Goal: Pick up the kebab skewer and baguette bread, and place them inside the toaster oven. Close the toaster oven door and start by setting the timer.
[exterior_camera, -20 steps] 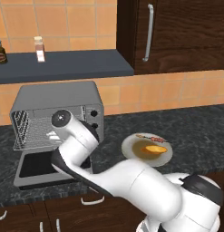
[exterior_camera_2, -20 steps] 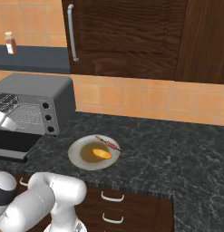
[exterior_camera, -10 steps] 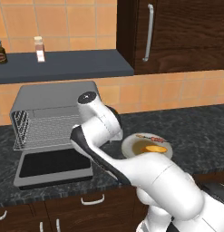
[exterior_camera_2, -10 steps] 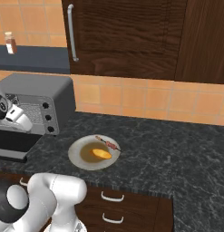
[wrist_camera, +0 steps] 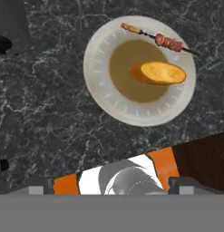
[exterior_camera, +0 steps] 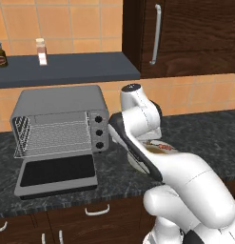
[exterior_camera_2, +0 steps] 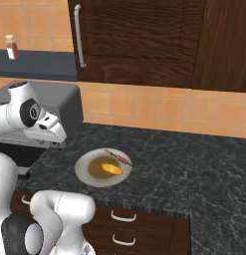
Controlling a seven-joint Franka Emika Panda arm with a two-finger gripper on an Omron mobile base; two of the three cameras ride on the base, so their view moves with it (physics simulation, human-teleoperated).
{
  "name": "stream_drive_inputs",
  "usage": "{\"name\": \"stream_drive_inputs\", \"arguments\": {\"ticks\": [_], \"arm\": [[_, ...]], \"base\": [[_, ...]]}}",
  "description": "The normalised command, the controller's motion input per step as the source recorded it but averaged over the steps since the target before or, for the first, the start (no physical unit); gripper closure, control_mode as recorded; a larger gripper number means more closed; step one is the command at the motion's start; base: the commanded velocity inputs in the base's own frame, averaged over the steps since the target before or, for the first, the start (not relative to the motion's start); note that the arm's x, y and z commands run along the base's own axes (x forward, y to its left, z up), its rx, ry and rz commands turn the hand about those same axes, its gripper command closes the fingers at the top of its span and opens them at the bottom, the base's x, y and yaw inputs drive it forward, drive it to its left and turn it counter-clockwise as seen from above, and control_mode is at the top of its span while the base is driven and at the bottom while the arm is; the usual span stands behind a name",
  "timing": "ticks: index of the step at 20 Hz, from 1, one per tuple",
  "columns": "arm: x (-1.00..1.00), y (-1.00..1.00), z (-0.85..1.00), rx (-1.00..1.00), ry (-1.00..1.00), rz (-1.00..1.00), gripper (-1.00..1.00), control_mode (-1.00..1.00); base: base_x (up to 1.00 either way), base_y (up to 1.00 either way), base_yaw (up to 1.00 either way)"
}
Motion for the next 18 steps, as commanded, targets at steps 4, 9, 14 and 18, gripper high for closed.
{"name": "stream_drive_inputs", "arguments": {"ticks": [4,9,14,18], "arm": [[0.21,-1.00,-0.03,0.00,0.04,0.34,-1.00,-1.00],[0.28,-0.85,-0.12,0.01,0.13,0.45,-1.00,-1.00],[0.40,-0.60,-0.09,0.00,0.21,0.44,-1.00,-1.00],[0.42,-0.53,-0.24,0.04,0.21,0.38,-1.00,-1.00]], "base": [[0.00,0.00,0.00],[0.00,0.00,0.00],[0.00,0.00,0.00],[0.00,0.00,0.00]]}}
